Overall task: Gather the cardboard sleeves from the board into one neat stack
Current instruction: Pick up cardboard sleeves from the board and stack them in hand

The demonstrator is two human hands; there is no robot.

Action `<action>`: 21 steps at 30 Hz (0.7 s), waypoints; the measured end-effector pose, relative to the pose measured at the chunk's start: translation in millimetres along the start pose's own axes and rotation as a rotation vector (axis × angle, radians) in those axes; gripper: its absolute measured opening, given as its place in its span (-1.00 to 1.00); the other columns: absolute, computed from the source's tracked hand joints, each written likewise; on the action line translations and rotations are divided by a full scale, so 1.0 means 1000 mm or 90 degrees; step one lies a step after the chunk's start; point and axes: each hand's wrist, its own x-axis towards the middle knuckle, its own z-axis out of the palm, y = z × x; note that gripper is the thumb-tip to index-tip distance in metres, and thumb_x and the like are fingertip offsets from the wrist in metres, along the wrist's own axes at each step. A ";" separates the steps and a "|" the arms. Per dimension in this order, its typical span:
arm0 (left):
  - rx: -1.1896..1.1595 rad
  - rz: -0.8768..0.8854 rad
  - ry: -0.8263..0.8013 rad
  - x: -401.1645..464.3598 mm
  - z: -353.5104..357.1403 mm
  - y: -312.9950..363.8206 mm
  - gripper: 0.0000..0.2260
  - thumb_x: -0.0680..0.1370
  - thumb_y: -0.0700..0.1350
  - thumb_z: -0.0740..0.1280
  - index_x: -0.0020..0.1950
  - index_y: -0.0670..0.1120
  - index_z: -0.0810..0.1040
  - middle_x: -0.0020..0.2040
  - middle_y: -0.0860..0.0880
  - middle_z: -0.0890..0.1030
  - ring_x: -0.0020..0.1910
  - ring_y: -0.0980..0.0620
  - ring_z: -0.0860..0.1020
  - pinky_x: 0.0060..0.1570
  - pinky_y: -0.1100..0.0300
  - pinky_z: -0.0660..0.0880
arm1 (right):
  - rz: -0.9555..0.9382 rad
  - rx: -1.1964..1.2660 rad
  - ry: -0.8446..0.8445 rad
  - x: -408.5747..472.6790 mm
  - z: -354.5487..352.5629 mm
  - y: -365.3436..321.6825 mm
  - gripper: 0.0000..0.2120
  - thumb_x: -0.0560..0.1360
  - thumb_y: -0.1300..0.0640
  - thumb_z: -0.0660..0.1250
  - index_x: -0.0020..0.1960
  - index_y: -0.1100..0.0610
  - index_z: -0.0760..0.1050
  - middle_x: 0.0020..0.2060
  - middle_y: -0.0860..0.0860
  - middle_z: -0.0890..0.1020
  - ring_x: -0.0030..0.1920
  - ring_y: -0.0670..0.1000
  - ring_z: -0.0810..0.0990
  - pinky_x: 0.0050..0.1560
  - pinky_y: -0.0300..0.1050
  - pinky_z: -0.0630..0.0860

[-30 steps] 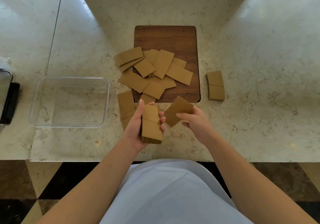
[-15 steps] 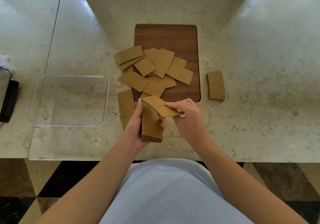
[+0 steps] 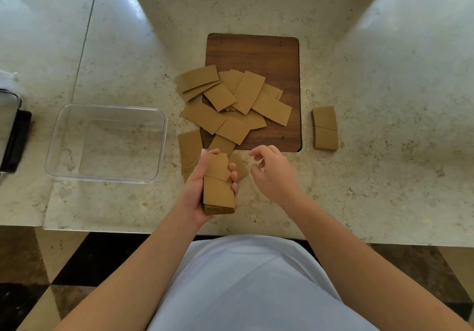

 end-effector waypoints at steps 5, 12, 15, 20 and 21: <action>-0.021 0.040 0.049 -0.010 -0.020 0.009 -0.58 0.56 0.28 0.36 0.21 -0.01 0.51 0.02 -0.19 0.63 -0.08 -0.11 0.64 -0.14 -0.01 0.67 | 0.114 -0.086 -0.107 0.023 0.032 -0.005 -0.38 0.47 -0.18 0.48 0.39 0.09 0.42 0.25 0.03 0.41 0.22 0.05 0.45 0.15 -0.05 0.49; -0.012 0.068 0.095 -0.023 -0.043 0.013 -0.61 0.57 0.22 0.38 0.27 0.01 0.53 -0.03 -0.18 0.65 -0.14 -0.11 0.65 -0.18 -0.01 0.66 | 0.167 -0.230 -0.066 0.021 0.058 -0.018 -0.24 0.29 -0.34 0.54 0.28 0.08 0.39 0.20 0.02 0.47 0.28 0.13 0.43 0.29 0.13 0.39; -0.009 0.077 0.097 -0.023 -0.046 0.015 -0.62 0.57 0.22 0.39 0.26 0.02 0.54 -0.03 -0.18 0.65 -0.14 -0.11 0.65 -0.18 0.00 0.66 | 0.228 -0.049 -0.112 0.022 0.054 -0.018 -0.37 0.32 -0.17 0.60 0.19 0.07 0.39 0.06 -0.04 0.55 0.14 0.07 0.55 0.20 0.13 0.49; -0.011 0.073 0.098 -0.019 -0.043 0.018 -0.62 0.58 0.21 0.40 0.27 0.01 0.54 -0.02 -0.20 0.65 -0.16 -0.12 0.64 -0.19 -0.02 0.66 | 0.293 0.360 -0.223 0.014 0.029 -0.013 -0.85 0.52 0.07 0.49 -0.12 0.06 0.53 -0.30 -0.10 0.59 -0.29 -0.08 0.52 -0.27 -0.22 0.40; -0.011 0.067 0.096 -0.018 -0.041 0.018 -0.63 0.58 0.21 0.40 0.27 0.01 0.54 -0.02 -0.20 0.65 -0.16 -0.12 0.63 -0.19 -0.02 0.65 | 0.315 0.406 -0.223 0.013 0.023 -0.011 -0.80 0.55 0.11 0.45 -0.20 0.07 0.47 -0.40 -0.09 0.51 -0.37 -0.09 0.42 -0.32 -0.22 0.32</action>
